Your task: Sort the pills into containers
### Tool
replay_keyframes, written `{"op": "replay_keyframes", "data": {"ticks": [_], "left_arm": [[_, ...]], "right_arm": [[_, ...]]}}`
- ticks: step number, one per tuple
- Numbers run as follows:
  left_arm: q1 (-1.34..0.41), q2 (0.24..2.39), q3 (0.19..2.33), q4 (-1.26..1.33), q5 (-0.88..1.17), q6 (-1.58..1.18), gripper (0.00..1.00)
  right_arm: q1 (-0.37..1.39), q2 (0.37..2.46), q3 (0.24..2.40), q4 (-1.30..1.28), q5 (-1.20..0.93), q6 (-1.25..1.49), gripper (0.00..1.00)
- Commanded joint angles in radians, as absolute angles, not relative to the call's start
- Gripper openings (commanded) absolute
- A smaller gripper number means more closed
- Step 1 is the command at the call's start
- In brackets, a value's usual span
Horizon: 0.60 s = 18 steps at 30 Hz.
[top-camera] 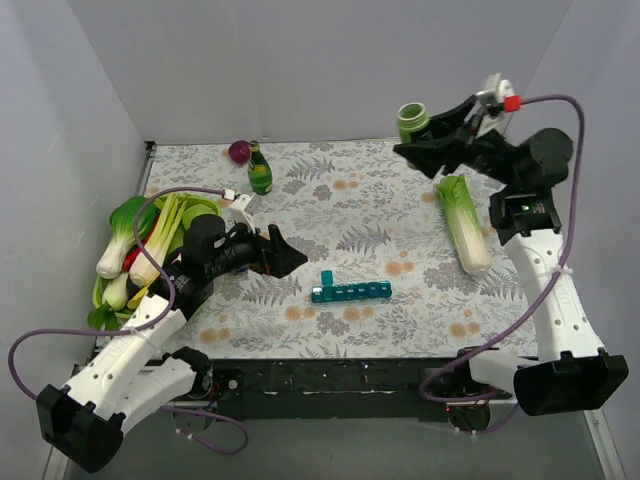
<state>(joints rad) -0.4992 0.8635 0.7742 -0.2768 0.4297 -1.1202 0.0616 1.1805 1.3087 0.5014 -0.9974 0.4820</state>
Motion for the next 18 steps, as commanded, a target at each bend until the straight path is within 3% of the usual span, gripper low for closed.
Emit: {"op": "replay_keyframes", "data": {"ticks": [1, 4, 5, 7, 10, 15, 18], "left_arm": [[-0.494, 0.864, 0.785, -0.268, 0.437, -1.08, 0.98], [-0.495, 0.867, 0.795, -0.279, 0.446, -1.077, 0.98], [-0.495, 0.861, 0.795, -0.281, 0.445, -1.074, 0.98], [-0.494, 0.851, 0.793, -0.281, 0.439, -1.057, 0.98], [-0.495, 0.841, 0.782, -0.273, 0.449, -1.043, 0.98], [-0.495, 0.827, 0.767, -0.281, 0.508, -1.0, 0.98], [-0.495, 0.808, 0.773, -0.317, 0.489, -0.947, 0.98]], "right_arm": [[0.224, 1.19, 1.411, -0.018, -0.601, -0.083, 0.01], [0.104, 1.203, 1.425, 0.055, -0.599, 0.06, 0.01], [0.107, 1.198, 1.408, 0.116, -0.796, 0.098, 0.01], [0.129, 1.186, 1.322, 0.348, -0.976, 0.222, 0.01], [0.181, 1.187, 1.347, 0.169, -0.893, 0.017, 0.01], [0.187, 1.172, 1.229, 0.218, -1.282, -0.075, 0.01], [0.201, 1.146, 1.224, -0.253, -1.31, -0.546, 0.02]]}}
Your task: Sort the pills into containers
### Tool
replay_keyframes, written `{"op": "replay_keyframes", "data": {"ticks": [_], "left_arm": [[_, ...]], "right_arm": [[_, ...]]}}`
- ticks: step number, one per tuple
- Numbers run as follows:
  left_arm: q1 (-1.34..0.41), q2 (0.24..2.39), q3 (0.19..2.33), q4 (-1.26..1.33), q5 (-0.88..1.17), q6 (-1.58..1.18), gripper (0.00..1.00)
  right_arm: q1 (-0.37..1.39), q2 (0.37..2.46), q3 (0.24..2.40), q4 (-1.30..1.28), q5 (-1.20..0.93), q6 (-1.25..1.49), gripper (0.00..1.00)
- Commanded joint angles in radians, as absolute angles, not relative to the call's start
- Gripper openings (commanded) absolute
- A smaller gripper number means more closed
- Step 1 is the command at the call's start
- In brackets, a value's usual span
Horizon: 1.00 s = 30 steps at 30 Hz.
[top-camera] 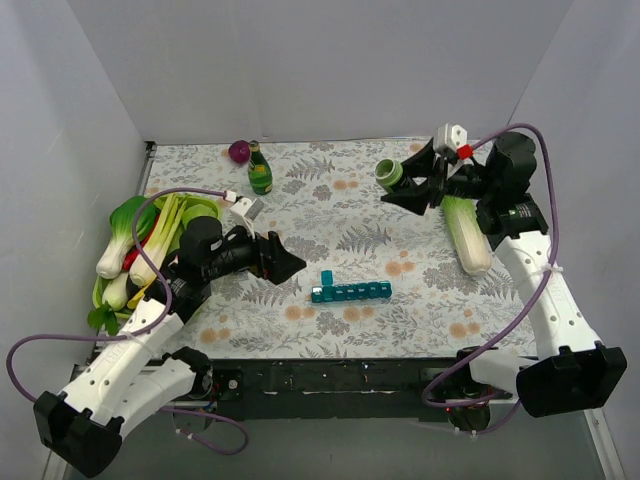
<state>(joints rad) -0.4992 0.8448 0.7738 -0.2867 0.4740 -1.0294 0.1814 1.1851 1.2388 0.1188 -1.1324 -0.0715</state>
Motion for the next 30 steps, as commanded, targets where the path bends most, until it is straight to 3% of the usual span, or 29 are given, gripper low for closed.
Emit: {"op": "replay_keyframes", "data": {"ticks": [1, 6, 14, 20, 30], "left_arm": [[-0.495, 0.795, 0.772, -0.33, 0.483, -0.936, 0.98], [-0.495, 0.761, 0.759, -0.331, 0.474, -0.881, 0.98], [-0.495, 0.726, 0.726, -0.344, 0.398, -0.851, 0.98], [-0.495, 0.695, 0.706, -0.311, 0.261, -0.839, 0.98], [-0.495, 0.716, 0.664, -0.33, 0.092, -0.845, 0.98]], "right_arm": [[0.204, 1.128, 1.209, -0.312, -1.309, -0.616, 0.02], [0.242, 1.068, 1.014, -0.408, -1.41, -0.733, 0.04], [0.446, 1.009, 0.808, -0.477, -0.995, -0.828, 0.02], [0.555, 1.117, 0.836, -0.531, -0.734, -0.911, 0.03], [0.667, 1.362, 0.997, -0.612, -0.493, -0.922, 0.02]]}}
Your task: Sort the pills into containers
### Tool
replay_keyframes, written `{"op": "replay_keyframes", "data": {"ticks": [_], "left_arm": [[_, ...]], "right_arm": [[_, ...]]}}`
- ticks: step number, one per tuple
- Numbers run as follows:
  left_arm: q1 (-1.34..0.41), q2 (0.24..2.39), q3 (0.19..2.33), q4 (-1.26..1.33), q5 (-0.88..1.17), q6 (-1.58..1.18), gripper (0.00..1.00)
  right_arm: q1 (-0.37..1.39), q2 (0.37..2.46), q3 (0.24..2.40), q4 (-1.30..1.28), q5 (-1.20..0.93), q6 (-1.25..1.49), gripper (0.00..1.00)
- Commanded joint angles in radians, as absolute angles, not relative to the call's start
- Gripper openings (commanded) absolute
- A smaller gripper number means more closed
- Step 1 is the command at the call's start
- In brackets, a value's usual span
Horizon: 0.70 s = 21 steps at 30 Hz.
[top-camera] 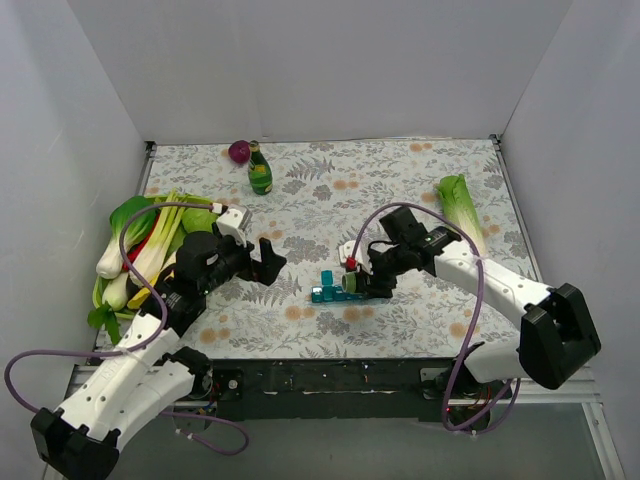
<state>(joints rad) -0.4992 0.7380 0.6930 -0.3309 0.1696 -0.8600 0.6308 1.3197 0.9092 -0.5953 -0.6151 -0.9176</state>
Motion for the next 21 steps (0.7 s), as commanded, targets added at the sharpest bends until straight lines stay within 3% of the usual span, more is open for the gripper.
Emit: {"op": "replay_keyframes", "data": {"ticks": [1, 21], "left_arm": [[-0.495, 0.704, 0.649, -0.324, 0.083, -0.844, 0.98], [-0.495, 0.54, 0.586, -0.298, -0.09, -0.88, 0.98]], "right_arm": [[0.675, 1.376, 1.006, -0.612, -0.457, -0.917, 0.01], [0.83, 1.58, 1.131, -0.673, -0.236, -0.864, 0.01]]}}
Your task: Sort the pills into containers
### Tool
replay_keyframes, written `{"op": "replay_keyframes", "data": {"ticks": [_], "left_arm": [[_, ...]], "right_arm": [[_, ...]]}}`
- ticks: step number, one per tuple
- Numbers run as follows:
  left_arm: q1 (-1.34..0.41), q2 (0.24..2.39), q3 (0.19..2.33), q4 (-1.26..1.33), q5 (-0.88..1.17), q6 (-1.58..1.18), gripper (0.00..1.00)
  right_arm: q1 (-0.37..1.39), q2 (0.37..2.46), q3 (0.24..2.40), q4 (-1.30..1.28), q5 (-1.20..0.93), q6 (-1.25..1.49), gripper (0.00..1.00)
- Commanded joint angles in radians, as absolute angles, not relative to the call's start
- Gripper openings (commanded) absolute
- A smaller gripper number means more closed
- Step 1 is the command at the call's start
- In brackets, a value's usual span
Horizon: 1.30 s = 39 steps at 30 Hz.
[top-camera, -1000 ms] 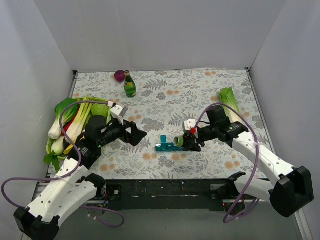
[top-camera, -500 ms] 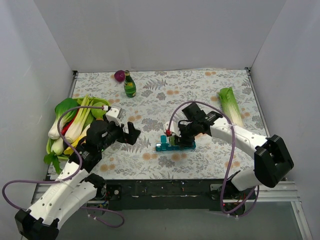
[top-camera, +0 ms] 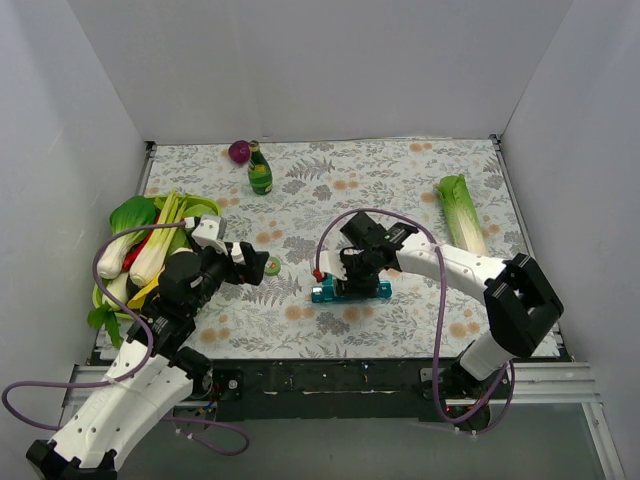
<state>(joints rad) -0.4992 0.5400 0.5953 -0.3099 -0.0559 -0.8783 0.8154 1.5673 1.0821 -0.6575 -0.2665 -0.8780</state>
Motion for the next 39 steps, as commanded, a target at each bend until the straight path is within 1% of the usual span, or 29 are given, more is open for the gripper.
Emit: {"op": "replay_keyframes", "data": {"ticks": [1, 14, 23, 39], "left_arm": [[-0.495, 0.541, 0.586, -0.299, -0.091, -0.881, 0.98], [-0.495, 0.523, 0.58, -0.295, -0.1, -0.879, 0.98], [-0.495, 0.517, 0.578, -0.293, -0.1, -0.881, 0.98], [-0.494, 0.512, 0.577, -0.293, -0.103, -0.877, 0.98]], "right_arm": [[0.836, 1.585, 1.131, -0.675, -0.224, -0.862, 0.01], [0.873, 1.637, 1.164, -0.704, -0.137, -0.847, 0.01], [0.881, 1.664, 1.192, -0.718, -0.129, -0.836, 0.01], [0.917, 1.7, 1.227, -0.75, -0.048, -0.822, 0.01]]}}
